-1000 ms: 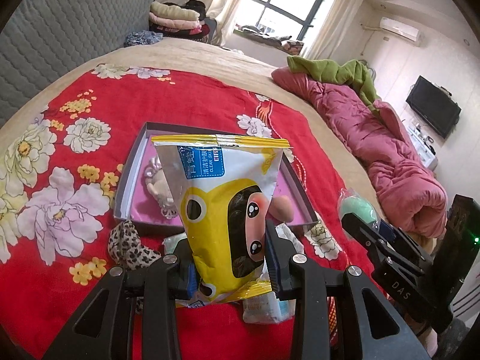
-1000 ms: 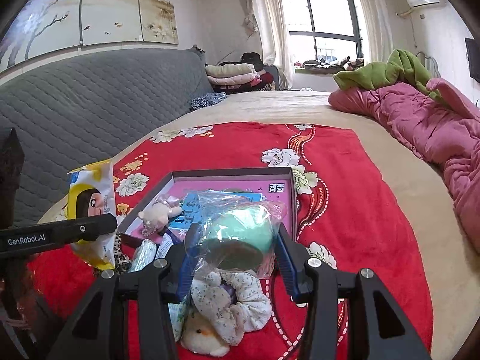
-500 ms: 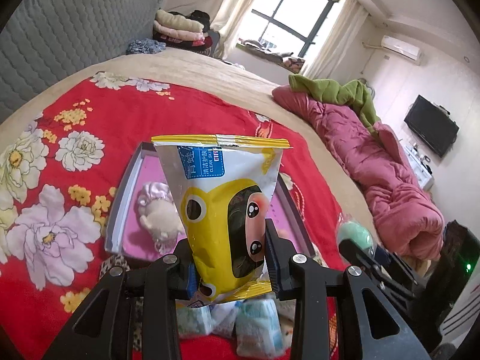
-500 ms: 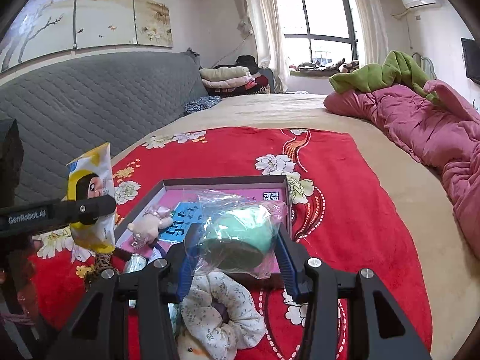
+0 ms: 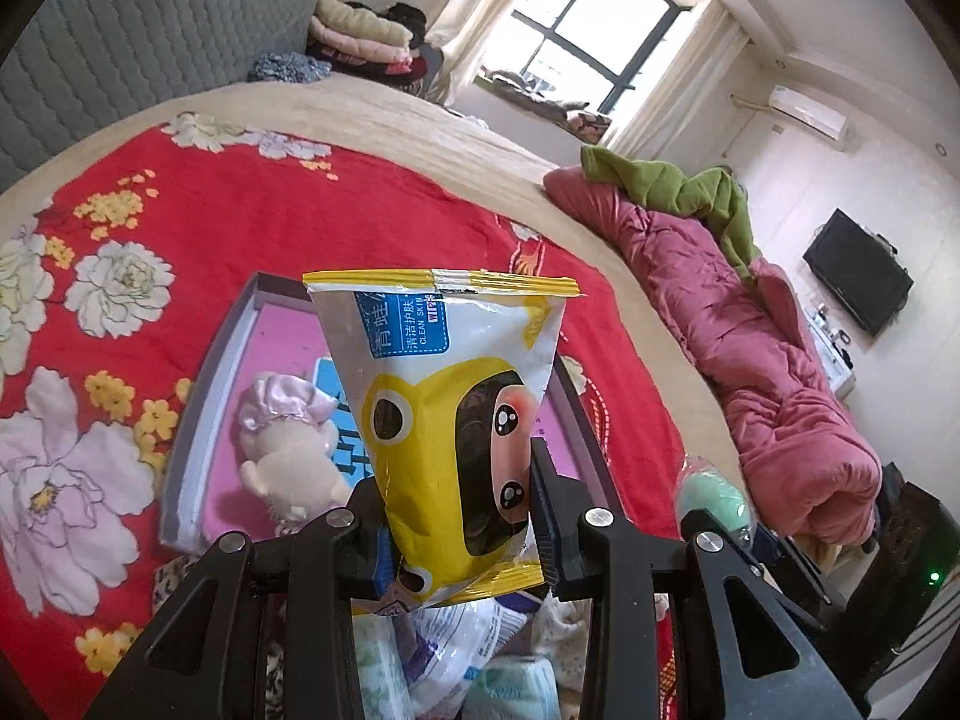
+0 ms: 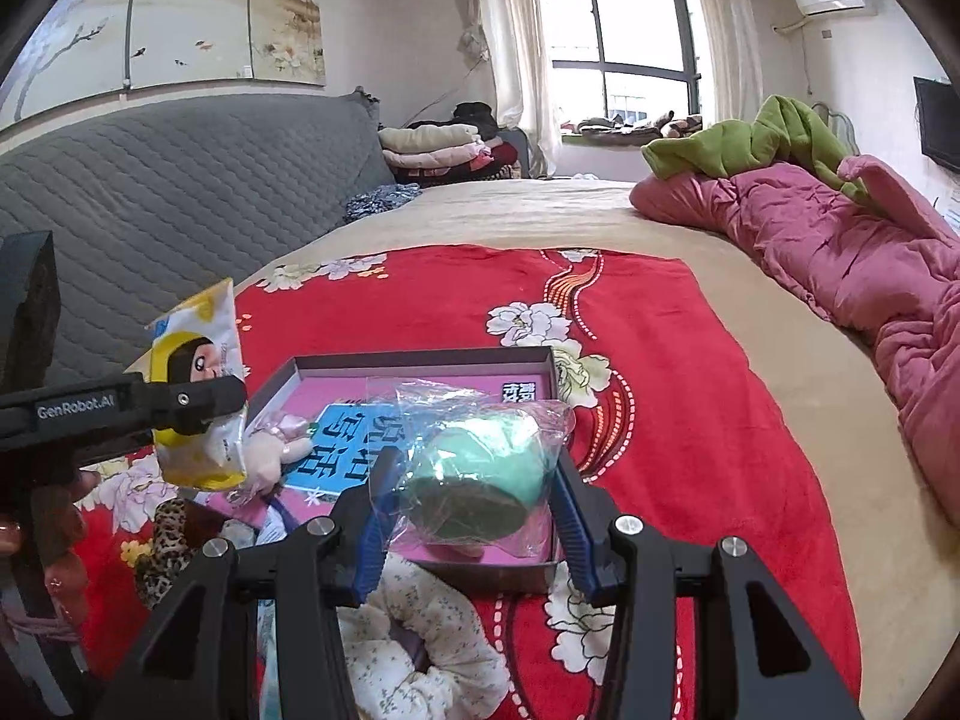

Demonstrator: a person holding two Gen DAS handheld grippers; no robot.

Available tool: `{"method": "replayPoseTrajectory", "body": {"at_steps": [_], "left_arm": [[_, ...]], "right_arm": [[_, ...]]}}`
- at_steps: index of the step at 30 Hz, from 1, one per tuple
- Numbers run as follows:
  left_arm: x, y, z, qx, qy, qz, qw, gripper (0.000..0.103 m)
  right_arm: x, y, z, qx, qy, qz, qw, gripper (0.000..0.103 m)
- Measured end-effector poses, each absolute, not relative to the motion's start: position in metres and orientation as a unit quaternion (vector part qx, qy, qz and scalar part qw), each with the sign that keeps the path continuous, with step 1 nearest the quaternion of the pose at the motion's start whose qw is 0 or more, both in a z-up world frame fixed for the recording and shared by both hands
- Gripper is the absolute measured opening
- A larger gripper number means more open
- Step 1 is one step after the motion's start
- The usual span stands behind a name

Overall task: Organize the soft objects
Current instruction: 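Lower the yellow pack into the box with the left tool while the right tool lowers the green roll in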

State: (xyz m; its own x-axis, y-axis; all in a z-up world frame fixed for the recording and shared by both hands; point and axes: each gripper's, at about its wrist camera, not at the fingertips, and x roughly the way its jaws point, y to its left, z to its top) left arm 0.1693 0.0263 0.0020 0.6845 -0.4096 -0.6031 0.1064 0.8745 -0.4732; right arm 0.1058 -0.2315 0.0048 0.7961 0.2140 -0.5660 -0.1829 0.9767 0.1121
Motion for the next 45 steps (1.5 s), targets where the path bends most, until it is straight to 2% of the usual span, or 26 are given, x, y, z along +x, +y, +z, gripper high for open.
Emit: {"method": "replayPoseTrajectory", "body": {"at_steps": [10,23,38,45], "left_arm": [[0.210,0.010,-0.033,-0.200,0.404,-0.154,0.879,0.036],[0.220,0.004,-0.068,-0.179,0.443,-0.148,0.866,0.036],[0.218,0.009,-0.076,-0.175,0.454,-0.143,0.862,0.037],[0.219,0.012,-0.078,-0.177,0.457,-0.144,0.860,0.037]], "right_arm": [[0.120,-0.234,-0.002,0.009,0.311,0.086,0.947,0.048],[0.136,-0.230,-0.016,0.000,0.322,0.072,0.944,0.048],[0.156,-0.219,-0.046,-0.043,0.362,0.051,0.930,0.048],[0.163,-0.214,-0.055,-0.025,0.380,0.064,0.923,0.048]]}}
